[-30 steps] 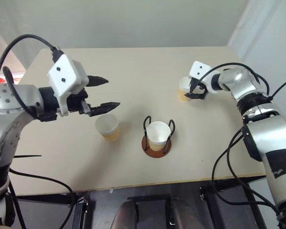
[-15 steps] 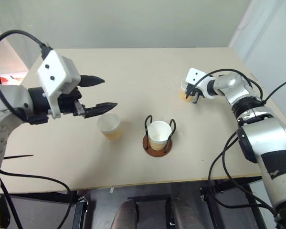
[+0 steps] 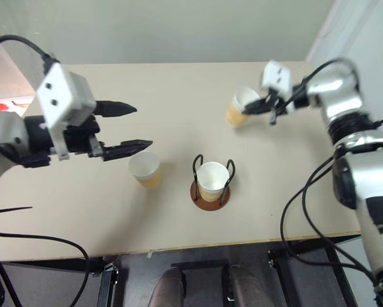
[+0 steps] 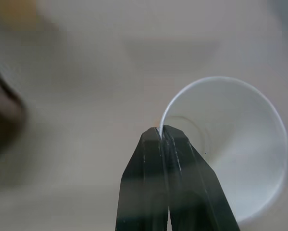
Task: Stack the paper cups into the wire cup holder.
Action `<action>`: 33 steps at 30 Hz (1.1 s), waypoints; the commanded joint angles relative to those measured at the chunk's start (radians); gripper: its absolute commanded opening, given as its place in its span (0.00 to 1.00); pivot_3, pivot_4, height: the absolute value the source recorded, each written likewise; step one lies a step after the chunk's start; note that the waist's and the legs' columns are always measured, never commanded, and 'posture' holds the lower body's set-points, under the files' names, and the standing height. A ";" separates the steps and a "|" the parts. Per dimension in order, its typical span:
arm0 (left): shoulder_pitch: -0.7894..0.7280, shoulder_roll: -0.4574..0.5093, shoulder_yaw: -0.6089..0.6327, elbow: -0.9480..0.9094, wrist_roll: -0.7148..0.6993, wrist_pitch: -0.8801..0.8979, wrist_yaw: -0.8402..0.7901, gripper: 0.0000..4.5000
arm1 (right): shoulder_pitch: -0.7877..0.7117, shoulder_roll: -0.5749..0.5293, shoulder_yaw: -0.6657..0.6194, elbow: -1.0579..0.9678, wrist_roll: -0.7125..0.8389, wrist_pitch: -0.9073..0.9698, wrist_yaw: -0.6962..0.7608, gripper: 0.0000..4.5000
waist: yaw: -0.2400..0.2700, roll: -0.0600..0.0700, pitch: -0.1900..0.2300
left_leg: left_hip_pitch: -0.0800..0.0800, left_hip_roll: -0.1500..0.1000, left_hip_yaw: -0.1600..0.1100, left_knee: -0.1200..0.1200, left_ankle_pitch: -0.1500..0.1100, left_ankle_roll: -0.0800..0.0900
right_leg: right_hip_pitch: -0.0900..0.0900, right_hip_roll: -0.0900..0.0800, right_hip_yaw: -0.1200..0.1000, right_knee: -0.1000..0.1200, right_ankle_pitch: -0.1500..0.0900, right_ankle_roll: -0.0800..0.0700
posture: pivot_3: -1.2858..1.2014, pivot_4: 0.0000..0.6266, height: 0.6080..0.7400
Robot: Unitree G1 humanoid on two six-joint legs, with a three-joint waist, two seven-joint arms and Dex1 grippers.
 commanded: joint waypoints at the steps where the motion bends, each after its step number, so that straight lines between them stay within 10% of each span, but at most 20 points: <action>1: 0.050 0.036 0.110 0.003 -0.061 -0.005 -0.108 0.86 | 0.009 -0.064 0.050 -0.217 0.174 0.062 0.131 0.02 | -0.002 -0.001 -0.001 | 0.001 0.000 0.000 0.000 0.000 -0.001 | 0.001 0.001 0.000 0.000 -0.002 -0.003 | 0.52 0.24 1.00; 8: 0.175 0.063 0.174 0.056 -0.042 -0.042 -0.210 0.86 | 0.184 -0.240 0.275 -0.793 0.588 0.298 0.132 0.02 | -0.004 -0.001 0.000 | 0.005 0.002 -0.002 0.003 0.004 -0.009 | 0.008 0.004 0.003 0.000 -0.009 -0.011 | 0.52 0.24 1.00; 19: 0.239 0.052 0.187 0.055 -0.032 -0.068 -0.200 0.86 | 0.274 -0.335 0.380 -1.038 0.721 0.327 0.132 0.02 | -0.009 -0.002 -0.001 | 0.007 0.003 -0.002 0.002 0.010 0.001 | 0.008 0.004 0.002 0.003 -0.005 -0.015 | 0.52 0.24 1.00; 33: 0.256 0.049 0.185 0.037 -0.031 -0.076 -0.181 0.86 | 0.313 -0.269 0.364 -1.026 0.540 0.269 0.132 0.02 | -0.014 -0.003 -0.002 | 0.006 0.003 -0.002 0.002 0.009 0.000 | 0.006 0.004 0.002 0.003 -0.003 -0.016 | 0.52 0.24 1.00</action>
